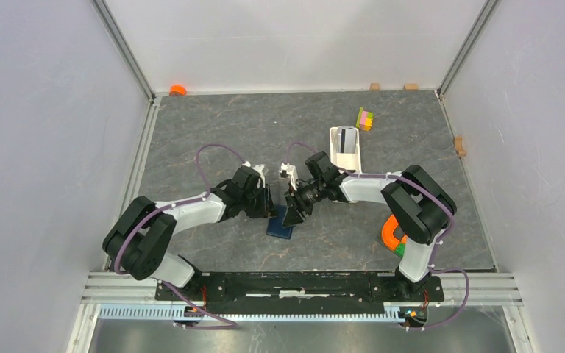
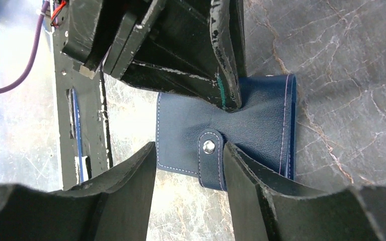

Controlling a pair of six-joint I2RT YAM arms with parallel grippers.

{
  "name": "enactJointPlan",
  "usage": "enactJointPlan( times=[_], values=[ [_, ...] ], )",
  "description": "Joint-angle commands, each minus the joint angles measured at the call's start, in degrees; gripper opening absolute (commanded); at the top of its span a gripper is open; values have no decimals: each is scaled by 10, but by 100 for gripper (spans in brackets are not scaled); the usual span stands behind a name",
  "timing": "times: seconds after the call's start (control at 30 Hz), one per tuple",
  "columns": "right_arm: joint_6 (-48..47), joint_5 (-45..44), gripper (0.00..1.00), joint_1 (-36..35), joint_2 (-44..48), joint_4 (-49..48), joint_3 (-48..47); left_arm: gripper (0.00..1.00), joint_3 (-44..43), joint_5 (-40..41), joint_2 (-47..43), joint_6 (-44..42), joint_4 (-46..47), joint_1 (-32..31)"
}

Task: Put the credit cards into the card holder
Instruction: Open the card holder at the center of the board.

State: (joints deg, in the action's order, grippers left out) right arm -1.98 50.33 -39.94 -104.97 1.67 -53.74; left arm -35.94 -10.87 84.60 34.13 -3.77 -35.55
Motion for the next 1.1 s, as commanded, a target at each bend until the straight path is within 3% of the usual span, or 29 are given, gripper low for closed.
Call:
enactJointPlan(
  times=[0.0, 0.33, 0.6, 1.07],
  values=[
    [42, 18, 55, -4, -7, 12, 33, 26, 4, 46, 31, -36, -46, -6],
    [79, 45, 23, -4, 3, -43, 47, 6, 3, 53, 44, -35, -49, -10],
    [82, 64, 1, -4, 15, -64, 57, 2, 3, 63, 50, -35, -55, -11],
    [46, 85, 0, -24, 52, -42, 66, 2, -1, 67, 55, -34, -62, -10]
  ],
)
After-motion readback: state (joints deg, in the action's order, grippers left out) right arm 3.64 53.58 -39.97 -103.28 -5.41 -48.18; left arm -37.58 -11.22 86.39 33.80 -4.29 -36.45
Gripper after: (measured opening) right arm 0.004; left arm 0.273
